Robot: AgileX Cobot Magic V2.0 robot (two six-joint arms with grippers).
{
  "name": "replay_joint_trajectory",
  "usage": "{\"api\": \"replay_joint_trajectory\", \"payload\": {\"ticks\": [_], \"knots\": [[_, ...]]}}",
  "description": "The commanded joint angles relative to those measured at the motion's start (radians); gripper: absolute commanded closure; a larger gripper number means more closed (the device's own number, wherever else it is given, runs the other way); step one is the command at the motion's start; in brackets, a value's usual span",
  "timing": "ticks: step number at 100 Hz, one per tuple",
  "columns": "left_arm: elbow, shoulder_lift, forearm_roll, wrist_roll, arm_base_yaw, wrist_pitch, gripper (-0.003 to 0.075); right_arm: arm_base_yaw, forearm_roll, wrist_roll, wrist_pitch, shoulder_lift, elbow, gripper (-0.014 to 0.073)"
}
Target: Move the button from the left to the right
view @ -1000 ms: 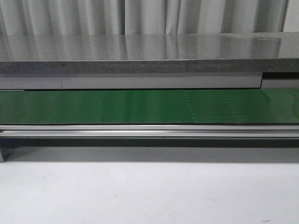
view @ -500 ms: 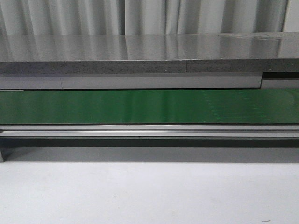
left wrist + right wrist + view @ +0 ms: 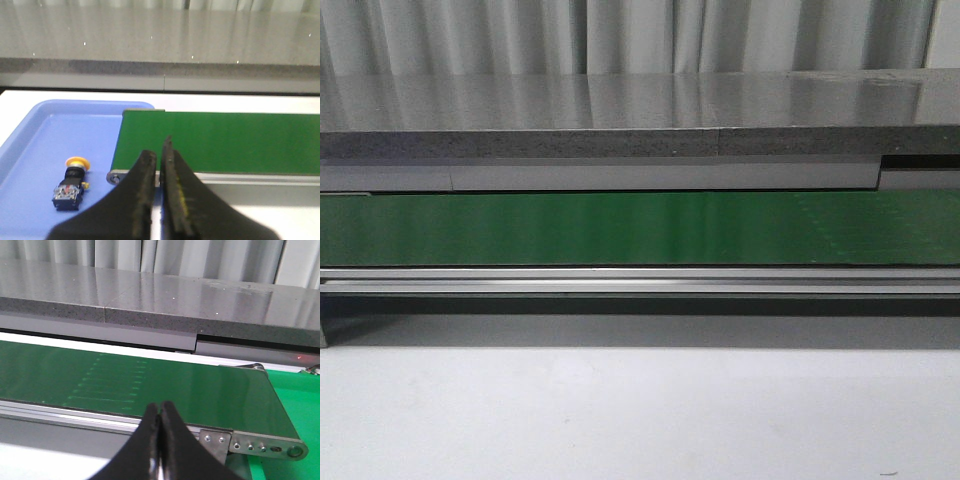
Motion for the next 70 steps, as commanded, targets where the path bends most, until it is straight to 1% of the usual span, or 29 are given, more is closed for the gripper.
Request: {"api": "replay_joint_trajectory", "payload": {"ticks": [1,17,24,41,70], "knots": [[-0.142,0.119,-0.001,-0.010,-0.006,0.071,0.0715,0.002,-0.010,-0.002,-0.085,-0.016,0.000,0.0662],[-0.308,0.322,-0.001,-0.010,-0.006,0.273,0.0715,0.002,-0.010,-0.002,-0.085,-0.016,0.000,0.0662],[-0.356,0.399,-0.001,-0.010,-0.006,0.320,0.0715,0.002,-0.010,-0.002,-0.085,-0.016,0.000,0.0662],[-0.394,0.531,-0.003,-0.010,-0.006,0.320,0.0715,0.002,-0.010,-0.002,-0.085,-0.016,0.000,0.0662],[-0.395,0.647,-0.001,-0.010,-0.006,0.313,0.0715,0.002,-0.010,-0.002,-0.085,-0.016,0.000,0.0662]]}}
